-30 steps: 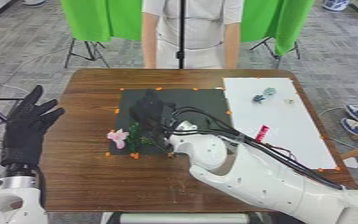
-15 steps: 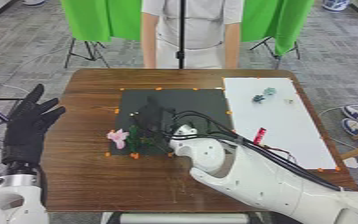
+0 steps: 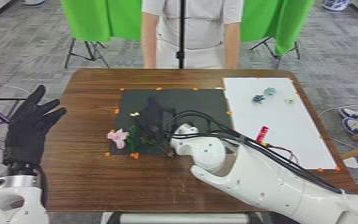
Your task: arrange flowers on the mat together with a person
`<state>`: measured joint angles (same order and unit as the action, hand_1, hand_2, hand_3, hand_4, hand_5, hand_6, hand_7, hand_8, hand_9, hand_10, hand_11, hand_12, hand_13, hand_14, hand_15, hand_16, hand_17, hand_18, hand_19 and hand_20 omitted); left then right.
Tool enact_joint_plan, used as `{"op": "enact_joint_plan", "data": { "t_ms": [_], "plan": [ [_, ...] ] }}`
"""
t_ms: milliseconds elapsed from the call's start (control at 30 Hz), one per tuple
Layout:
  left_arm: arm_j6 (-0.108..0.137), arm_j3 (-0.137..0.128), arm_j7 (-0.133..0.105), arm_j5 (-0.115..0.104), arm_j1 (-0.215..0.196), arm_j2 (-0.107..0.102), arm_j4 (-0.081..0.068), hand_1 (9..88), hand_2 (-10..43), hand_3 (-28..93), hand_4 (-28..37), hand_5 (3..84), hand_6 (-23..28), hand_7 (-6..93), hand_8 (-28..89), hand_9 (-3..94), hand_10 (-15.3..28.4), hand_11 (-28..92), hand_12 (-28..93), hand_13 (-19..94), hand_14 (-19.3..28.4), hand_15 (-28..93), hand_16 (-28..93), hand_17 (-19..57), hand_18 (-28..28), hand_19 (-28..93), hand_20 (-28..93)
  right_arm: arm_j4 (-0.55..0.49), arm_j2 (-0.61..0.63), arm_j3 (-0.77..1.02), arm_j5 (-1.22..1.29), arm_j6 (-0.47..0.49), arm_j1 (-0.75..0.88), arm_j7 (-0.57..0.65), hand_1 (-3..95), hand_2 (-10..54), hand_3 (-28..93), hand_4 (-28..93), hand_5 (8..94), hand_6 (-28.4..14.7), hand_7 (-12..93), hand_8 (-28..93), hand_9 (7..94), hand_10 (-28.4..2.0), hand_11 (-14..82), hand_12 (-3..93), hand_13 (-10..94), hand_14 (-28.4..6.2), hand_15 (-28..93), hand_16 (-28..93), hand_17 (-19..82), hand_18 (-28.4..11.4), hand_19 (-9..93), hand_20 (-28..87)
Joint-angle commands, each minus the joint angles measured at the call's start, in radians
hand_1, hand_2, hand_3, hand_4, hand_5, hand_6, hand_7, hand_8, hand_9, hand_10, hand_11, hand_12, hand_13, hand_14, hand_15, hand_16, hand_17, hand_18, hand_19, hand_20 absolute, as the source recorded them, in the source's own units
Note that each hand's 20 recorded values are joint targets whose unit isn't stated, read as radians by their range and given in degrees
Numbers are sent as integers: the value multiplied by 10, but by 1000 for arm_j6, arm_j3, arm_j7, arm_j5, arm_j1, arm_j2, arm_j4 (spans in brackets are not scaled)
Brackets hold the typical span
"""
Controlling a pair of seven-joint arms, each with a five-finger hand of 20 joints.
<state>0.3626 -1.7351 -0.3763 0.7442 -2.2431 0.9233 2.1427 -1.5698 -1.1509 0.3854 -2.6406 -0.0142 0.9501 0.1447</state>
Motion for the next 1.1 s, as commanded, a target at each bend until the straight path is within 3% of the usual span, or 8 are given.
{"op": "enact_joint_plan", "data": {
  "t_ms": [33, 267, 333, 567, 733, 767, 900, 1100],
  "plan": [
    [0, -4, 11, 6, -15, 13, 1, 223, 39, 799, -283, 321, 37, 86, -80, 335, 169, 233, 103, 235, 242, 495, -80, -78, 215, 453, 160, -18, 1, -3, -24, 4, -12, -14, 434, -95, 738, -283, 653, 68, 346, -81, 643, -81, 350, 209, 540, -71, 614, 165, 127, -112, 579, 346],
    [-1, -5, 19, 12, -14, 20, 2, 227, 40, 798, -283, 321, 37, 87, -81, 335, 170, 232, 103, 235, 241, 494, -81, -78, 215, 453, 160, -25, 5, -18, -19, -9, -24, -11, 379, -95, 788, -283, 641, 68, 314, -105, 621, -87, 368, 186, 527, -74, 622, 161, 115, -115, 576, 351],
    [9, -2, 8, 0, -20, 6, 4, 227, 40, 800, -283, 321, 37, 87, -81, 335, 170, 232, 103, 235, 242, 495, -80, -79, 215, 453, 160, -29, 4, -11, -19, -6, -20, -12, 373, -95, 790, -283, 640, 69, 311, -117, 618, -87, 368, 186, 522, -76, 623, 161, 111, -115, 575, 352],
    [14, -9, 6, 3, -30, 17, 6, 228, 40, 799, -283, 321, 37, 86, -81, 335, 170, 233, 103, 235, 243, 496, -81, -79, 215, 454, 160, -74, 8, 48, 76, -1, -1, 2, 324, -95, 805, -283, 618, 63, 302, -188, 606, -94, 366, 184, 512, -84, 627, 159, 95, -123, 574, 353],
    [17, -15, -2, 3, -42, 19, 12, 227, 40, 797, -283, 321, 38, 87, -81, 335, 171, 232, 102, 235, 242, 497, -81, -79, 216, 454, 160, -193, 18, 221, 311, 38, 94, 48, 272, -95, 805, -283, 580, 44, 283, -183, 572, -110, 319, 169, 485, -99, 616, 153, 82, -141, 563, 348],
    [28, -15, -14, -8, -51, 6, 14, 226, 40, 797, -283, 321, 37, 87, -81, 334, 170, 231, 102, 235, 241, 496, -82, -79, 215, 454, 160, -216, 17, 268, 355, 44, 121, 49, 264, -95, 804, -283, 574, 39, 276, -180, 567, -116, 308, 168, 479, -104, 612, 150, 79, -144, 558, 346],
    [41, -12, -29, -23, -58, -13, 15, 224, 41, 794, -283, 321, 37, 87, -81, 333, 170, 230, 103, 235, 241, 495, -82, -80, 215, 453, 160, -306, 40, 437, 549, 47, 222, 75, 233, -95, 795, -272, 531, 21, 228, -154, 532, -137, 251, 168, 442, -132, 590, 134, 61, -154, 529, 325],
    [45, -22, -30, -17, -78, -5, 22, 220, 41, 792, -283, 321, 38, 86, -81, 333, 169, 229, 103, 234, 240, 494, -81, -79, 215, 452, 160, -398, 81, 694, 994, 62, 413, 94, 212, -66, 789, -262, 479, 9, 196, -138, 485, -148, 208, 167, 400, -154, 556, 118, 47, -163, 498, 301]
  ]
}}
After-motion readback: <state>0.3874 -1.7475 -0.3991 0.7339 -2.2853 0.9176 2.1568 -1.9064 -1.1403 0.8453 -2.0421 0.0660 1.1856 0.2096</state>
